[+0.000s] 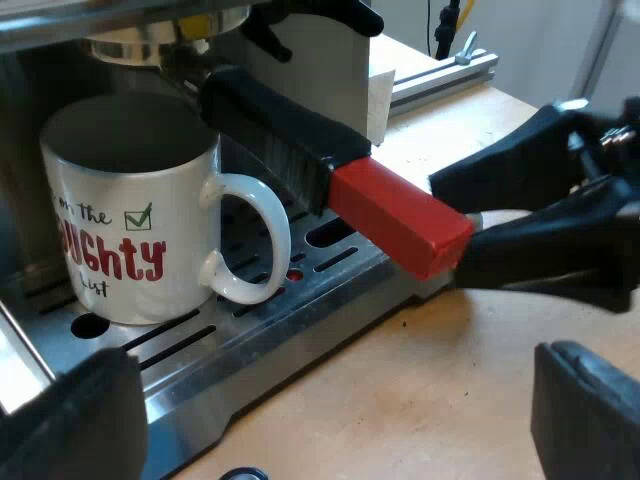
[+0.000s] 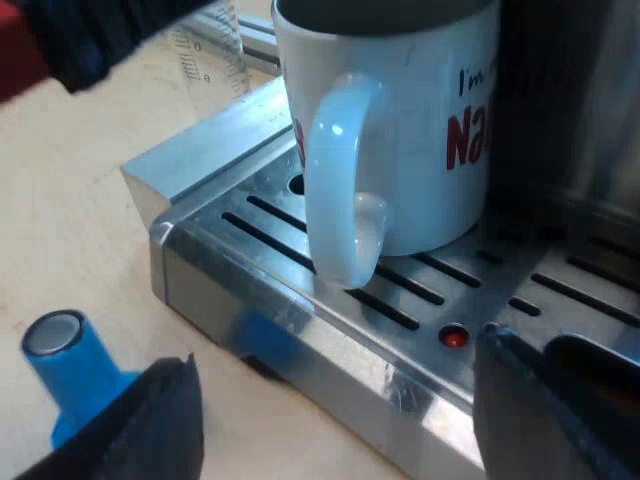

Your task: Remove mug from coffee machine

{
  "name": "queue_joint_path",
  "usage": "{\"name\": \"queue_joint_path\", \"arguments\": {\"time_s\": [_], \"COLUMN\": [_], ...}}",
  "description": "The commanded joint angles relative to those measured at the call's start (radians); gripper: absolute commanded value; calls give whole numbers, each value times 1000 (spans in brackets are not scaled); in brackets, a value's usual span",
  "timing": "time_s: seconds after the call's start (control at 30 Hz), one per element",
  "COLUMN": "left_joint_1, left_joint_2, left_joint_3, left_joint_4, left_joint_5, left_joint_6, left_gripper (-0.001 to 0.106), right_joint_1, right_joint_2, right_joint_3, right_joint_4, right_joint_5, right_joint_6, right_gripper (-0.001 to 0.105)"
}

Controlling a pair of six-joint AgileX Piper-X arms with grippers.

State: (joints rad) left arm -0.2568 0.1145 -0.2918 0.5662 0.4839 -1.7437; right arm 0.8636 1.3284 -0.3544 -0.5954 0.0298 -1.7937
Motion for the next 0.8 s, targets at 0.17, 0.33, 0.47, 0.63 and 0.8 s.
{"name": "queue_joint_path", "arguments": {"time_s": [0.17,0.33,0.47,0.63,0.8], "left_joint_1": [-8,-8,-8,-8,-8], "left_joint_2": [0,0,0,0,0], "left_joint_3": [-3,-3,-3,-3,-3], "left_joint_4": [-19,-19,-19,-19,-19], "left_joint_5": [7,7,7,7,7], "left_joint_6": [-1,-1,-1,-1,-1], "left_gripper": [80,80,80,80,80], "right_joint_1": [2,2,2,2,2], "right_joint_2": [120,197,257,316,350], "right_joint_3": [-14,-76,-132,-183,-224], "right_joint_4": [-194,-211,-211,-213,-216], "right_joint_5": [2,17,18,20,20], "right_joint_6": [-4,-4,-4,-4,-4], "right_gripper": [59,59,59,59,59]}}
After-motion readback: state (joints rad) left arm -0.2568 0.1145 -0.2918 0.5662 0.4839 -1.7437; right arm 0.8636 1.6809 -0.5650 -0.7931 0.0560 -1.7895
